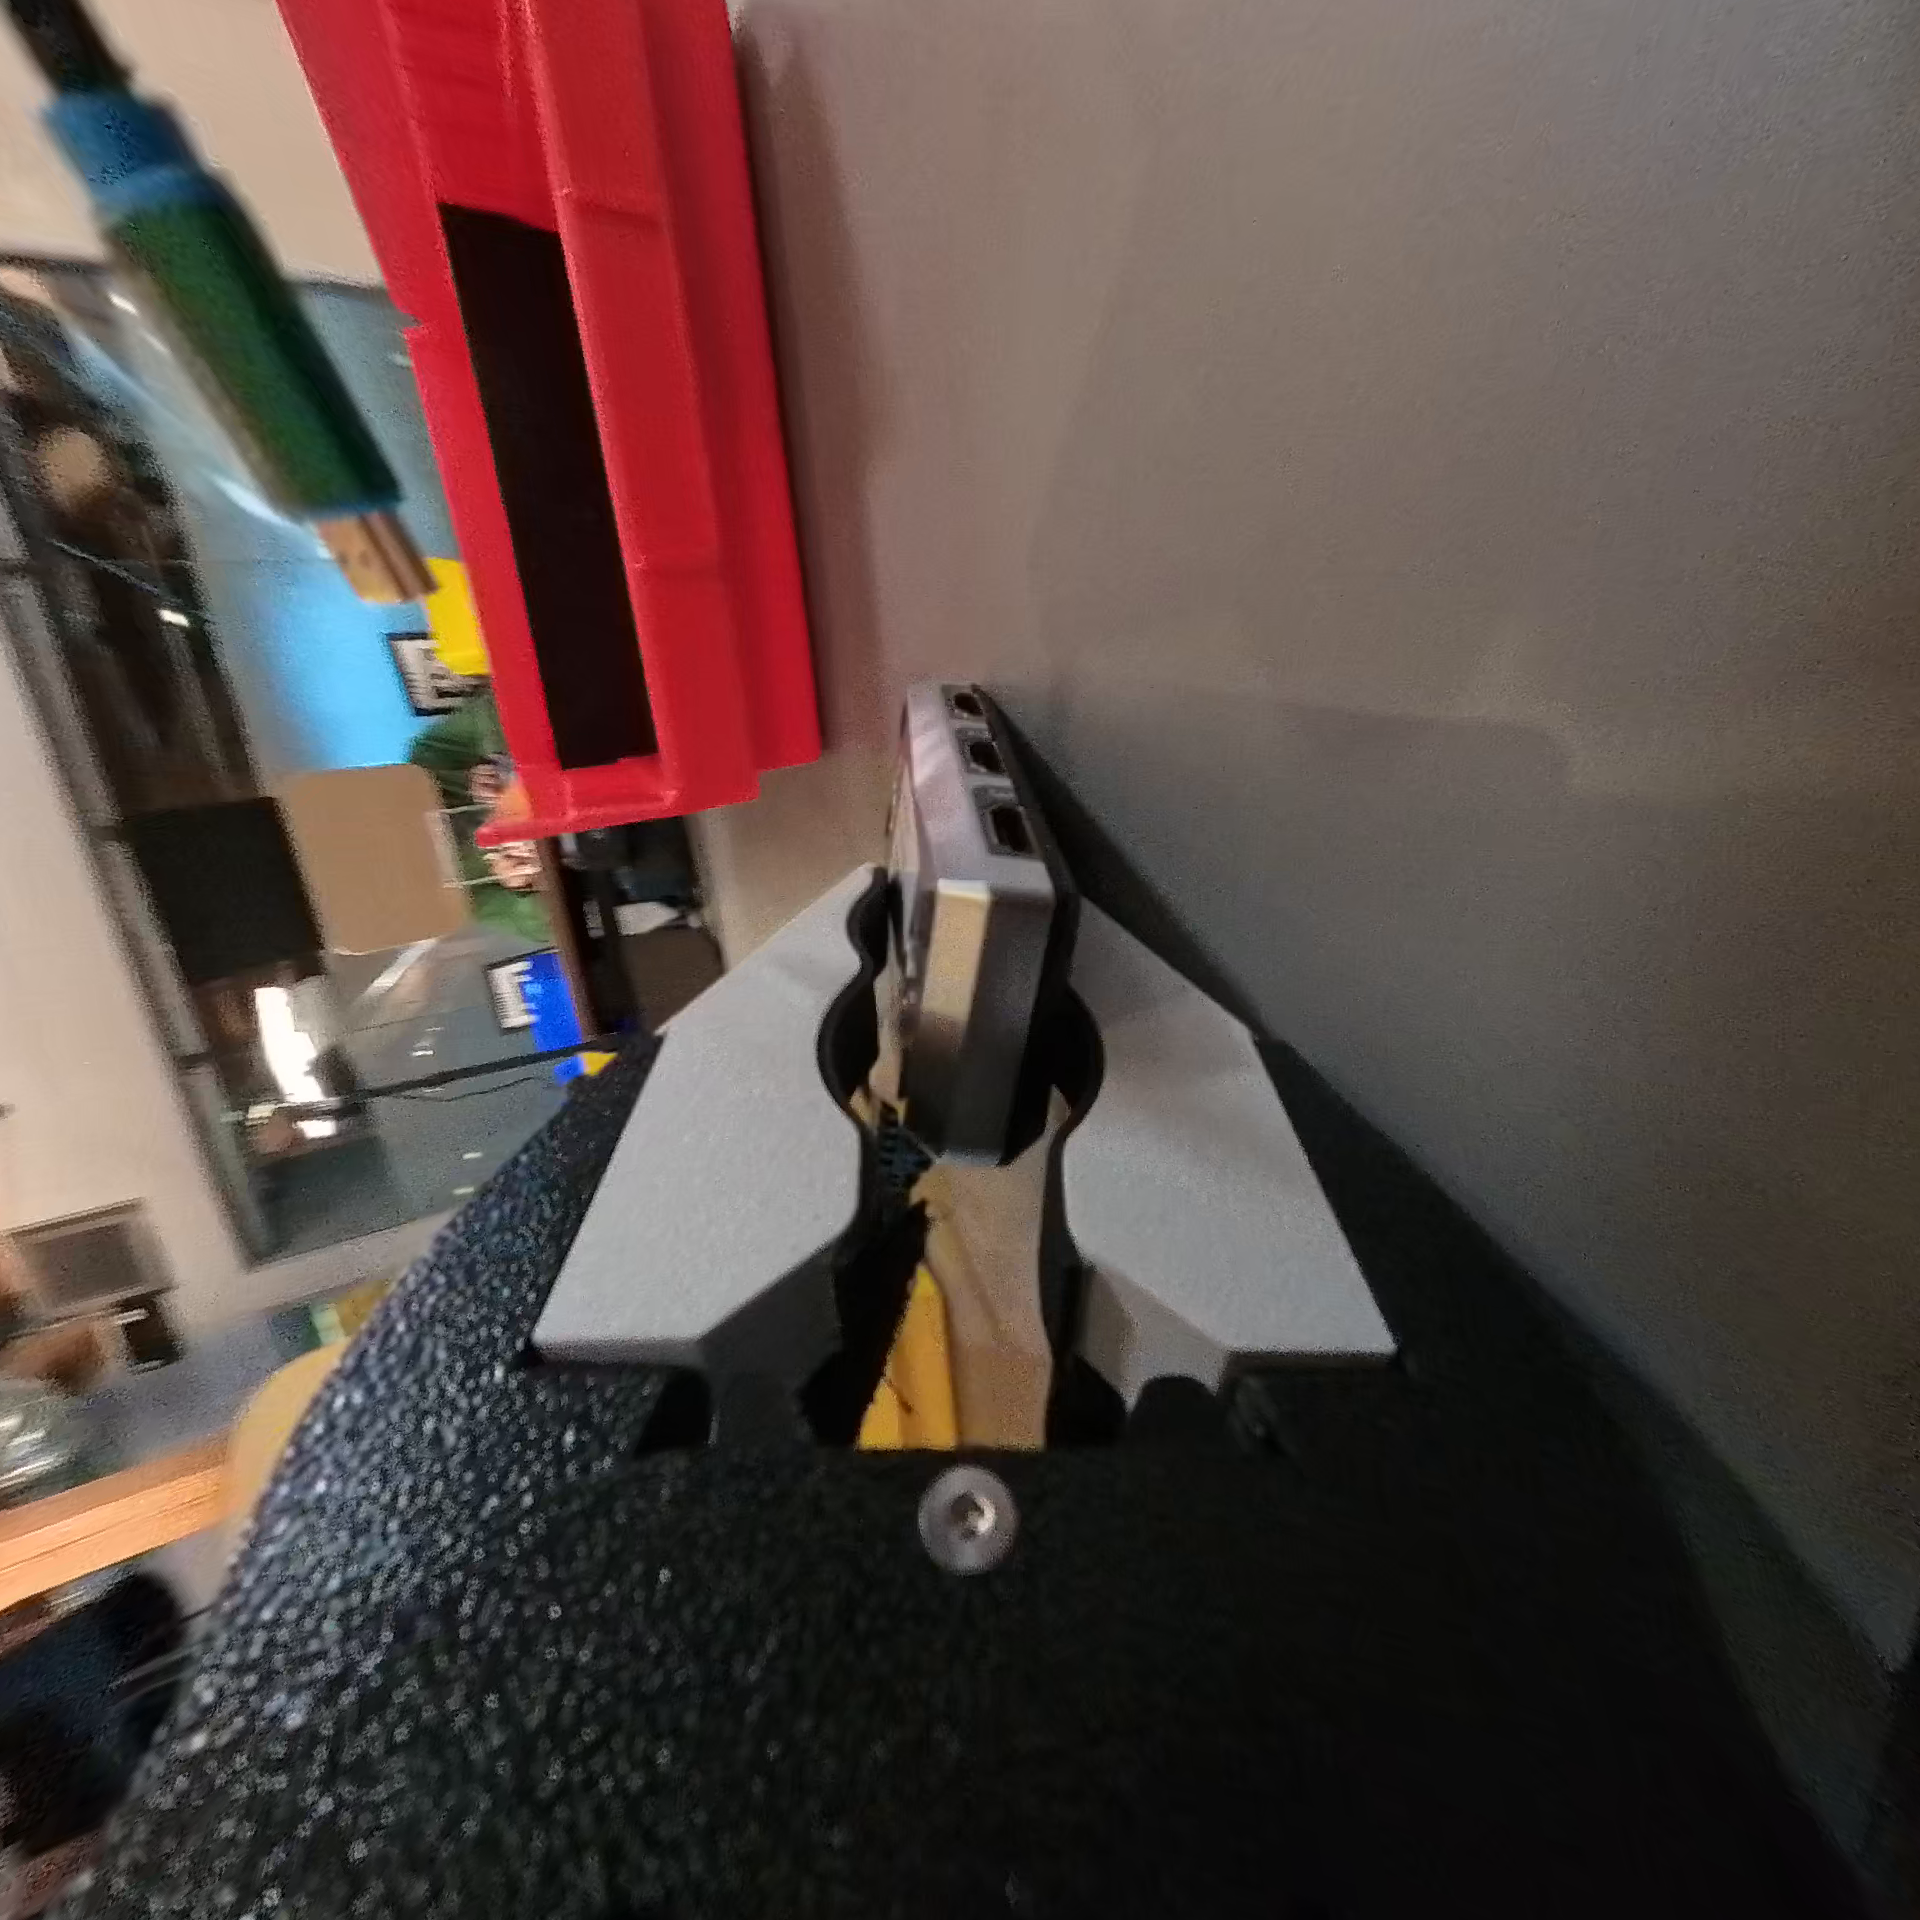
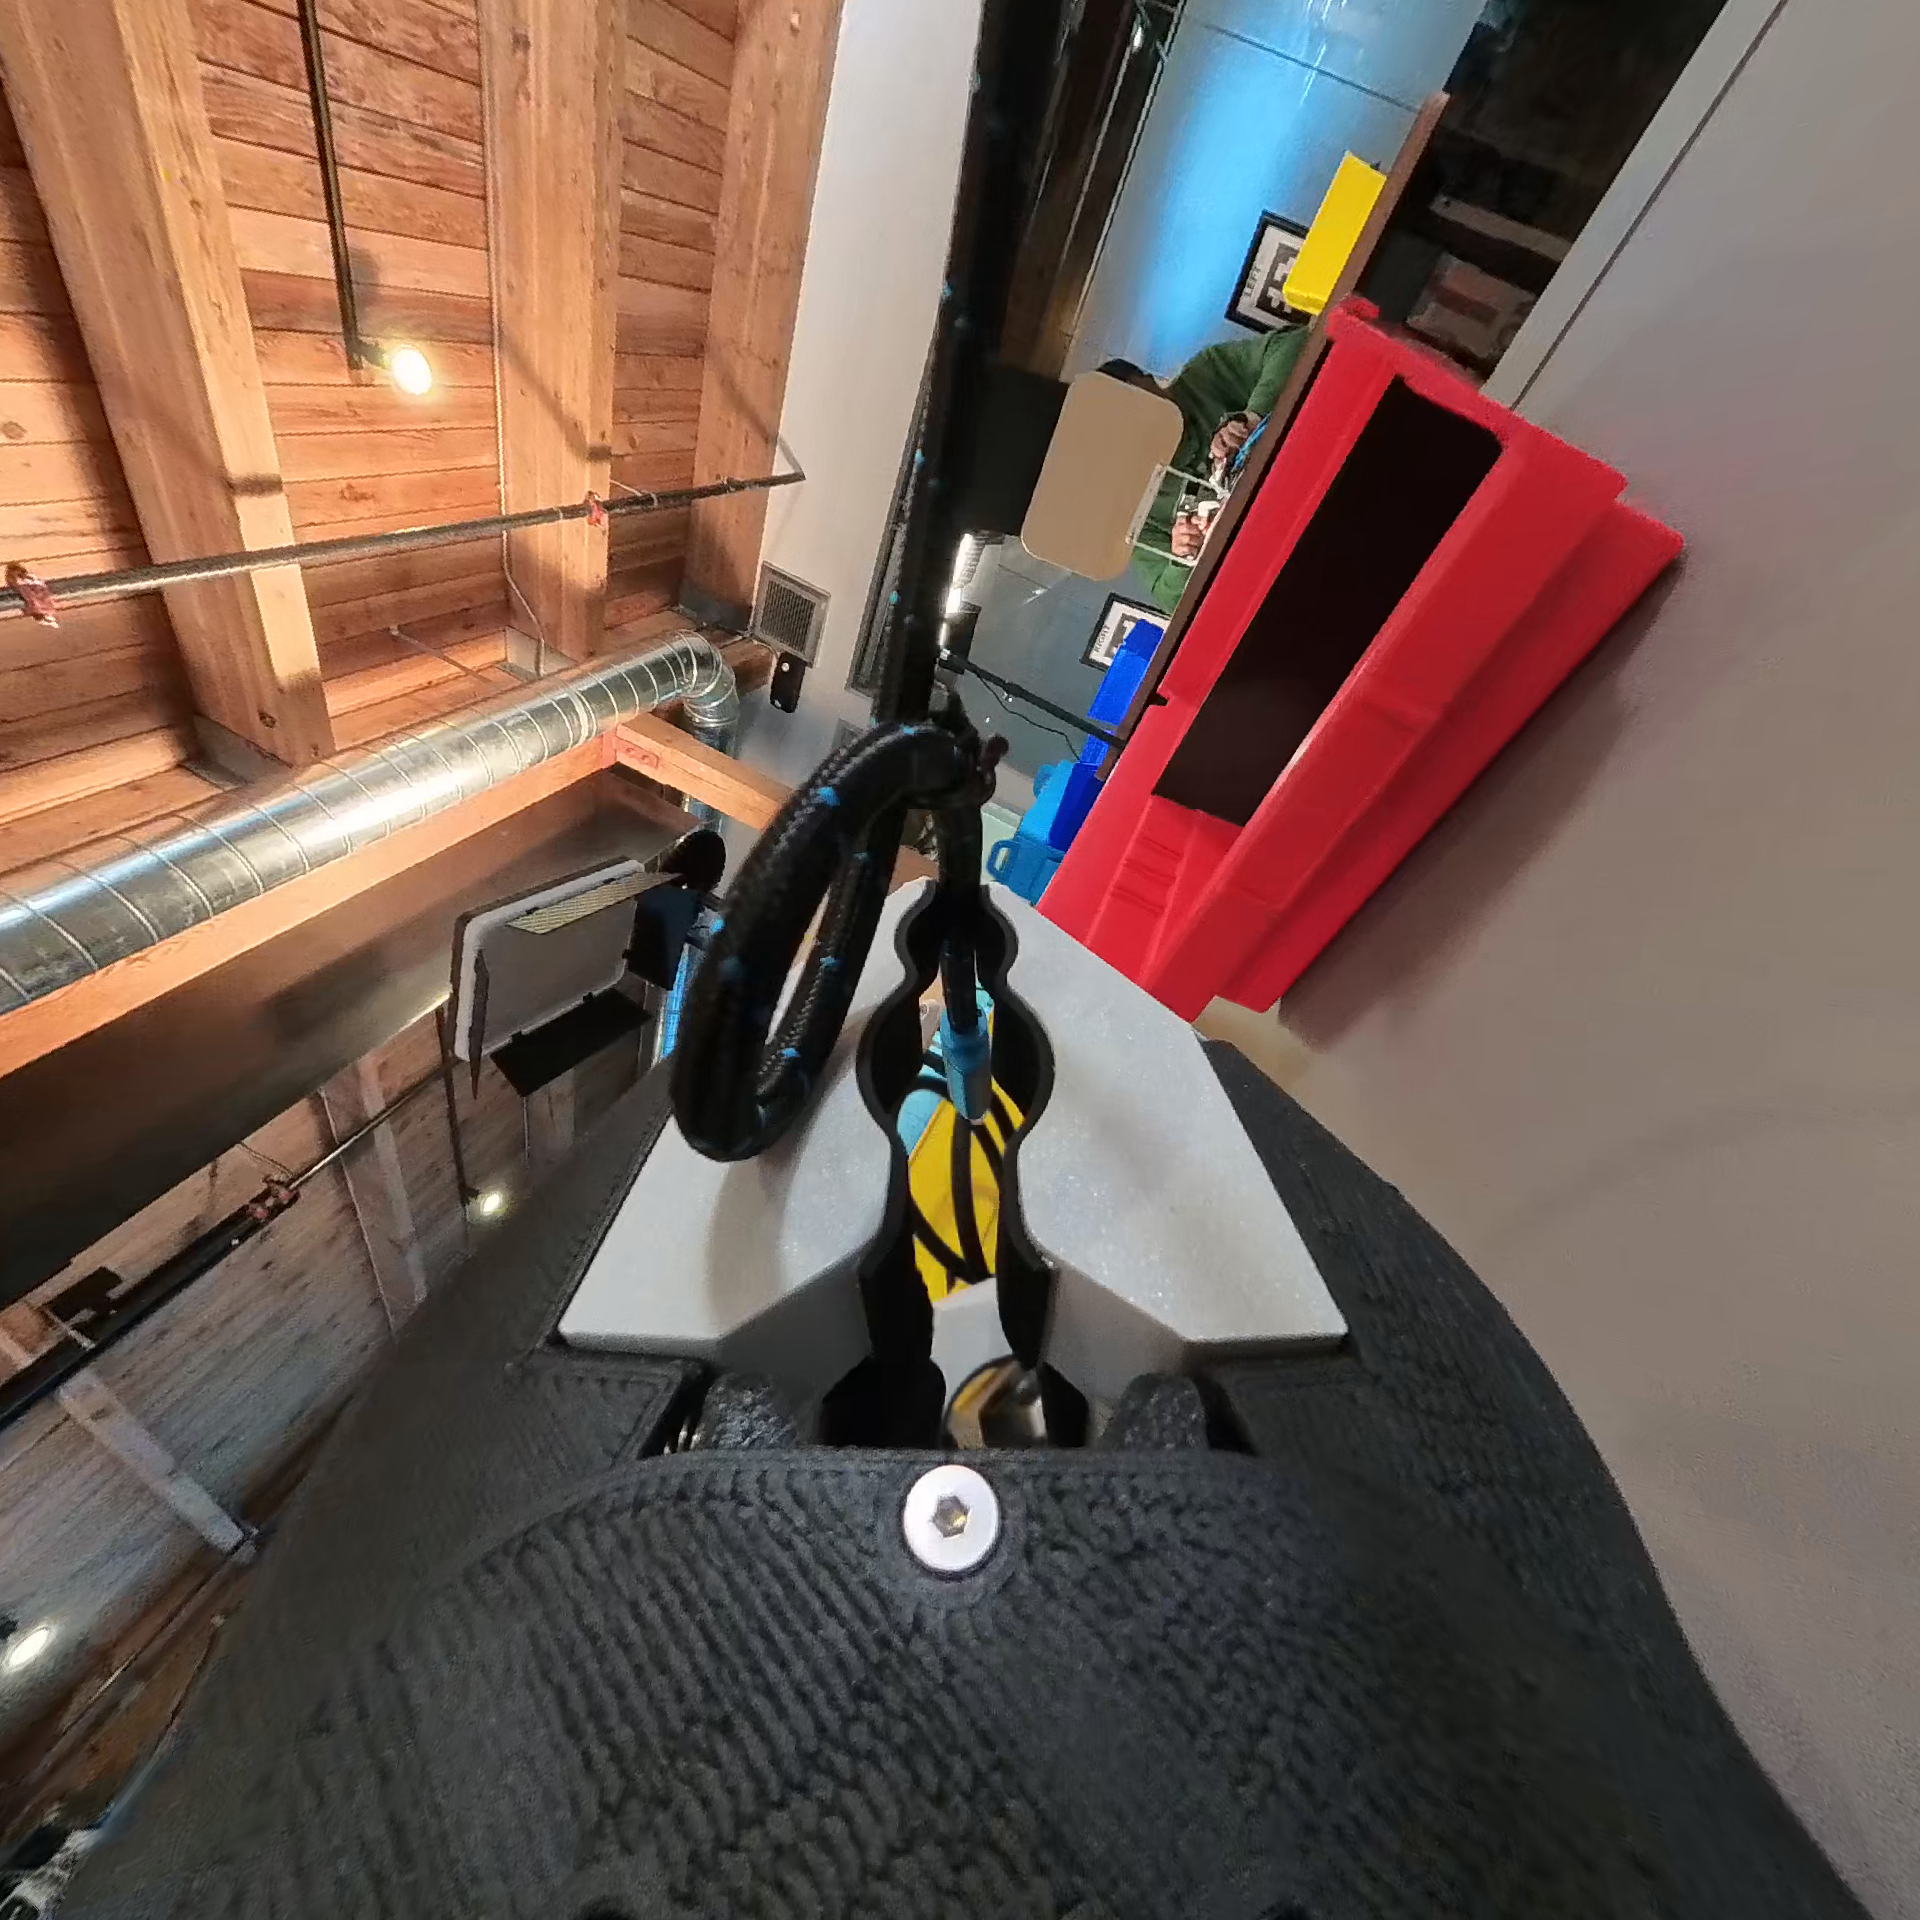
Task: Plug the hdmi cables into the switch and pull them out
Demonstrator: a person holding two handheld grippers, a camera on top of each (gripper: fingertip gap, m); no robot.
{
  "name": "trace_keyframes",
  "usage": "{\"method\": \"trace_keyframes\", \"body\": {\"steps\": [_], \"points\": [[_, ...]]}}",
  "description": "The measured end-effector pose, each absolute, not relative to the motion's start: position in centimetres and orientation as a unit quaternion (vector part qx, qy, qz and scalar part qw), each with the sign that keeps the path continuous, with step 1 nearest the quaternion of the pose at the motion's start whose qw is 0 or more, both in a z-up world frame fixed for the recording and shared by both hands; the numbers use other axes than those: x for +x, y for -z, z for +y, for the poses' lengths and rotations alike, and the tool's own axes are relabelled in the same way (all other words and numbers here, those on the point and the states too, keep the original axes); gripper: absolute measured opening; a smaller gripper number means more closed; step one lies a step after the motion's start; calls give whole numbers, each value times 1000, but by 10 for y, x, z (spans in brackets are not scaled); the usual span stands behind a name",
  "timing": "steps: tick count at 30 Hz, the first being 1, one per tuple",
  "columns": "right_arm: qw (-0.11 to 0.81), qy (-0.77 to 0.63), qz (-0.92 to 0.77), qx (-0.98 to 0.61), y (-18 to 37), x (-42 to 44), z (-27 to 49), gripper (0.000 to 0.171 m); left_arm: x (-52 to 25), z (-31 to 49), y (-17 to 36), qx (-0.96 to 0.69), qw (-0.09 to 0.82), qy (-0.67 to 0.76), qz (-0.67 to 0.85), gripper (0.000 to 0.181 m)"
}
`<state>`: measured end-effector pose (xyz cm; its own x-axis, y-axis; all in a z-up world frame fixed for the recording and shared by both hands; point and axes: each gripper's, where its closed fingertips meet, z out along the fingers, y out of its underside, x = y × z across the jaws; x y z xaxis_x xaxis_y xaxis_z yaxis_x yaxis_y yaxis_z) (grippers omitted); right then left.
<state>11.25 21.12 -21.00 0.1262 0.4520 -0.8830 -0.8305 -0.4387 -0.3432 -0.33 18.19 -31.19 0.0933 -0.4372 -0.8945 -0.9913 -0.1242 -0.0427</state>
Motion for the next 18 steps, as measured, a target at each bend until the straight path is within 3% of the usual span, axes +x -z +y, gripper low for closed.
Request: {"method": "trace_keyframes", "body": {"steps": [5, 7, 9, 10, 15, 18], "points": [[504, -642, 166, -554, 210, 119, 214, 4, 8, 171, 310, -718, 355, -241, 548, 39], [503, -643, 165, -553, 210, 122, 216, 4, 15, 159, 308, -739, 346, -146, 559, 60], [502, -645, 168, -551, 210, 125, 217, 4, 23, 135, 309, -758, 300, -13, 579, 102], [502, -646, 169, -550, 210, 126, 217, 4, 24, 126, 305, -763, 282, 35, 581, 106], [501, -650, 169, -545, 209, 129, 218, 4, 15, 124, 277, -736, 265, 124, 610, 89], [501, -653, 167, -543, 207, 130, 219, 4, 8, 129, 282, -719, 203, 111, 655, 79]]}}
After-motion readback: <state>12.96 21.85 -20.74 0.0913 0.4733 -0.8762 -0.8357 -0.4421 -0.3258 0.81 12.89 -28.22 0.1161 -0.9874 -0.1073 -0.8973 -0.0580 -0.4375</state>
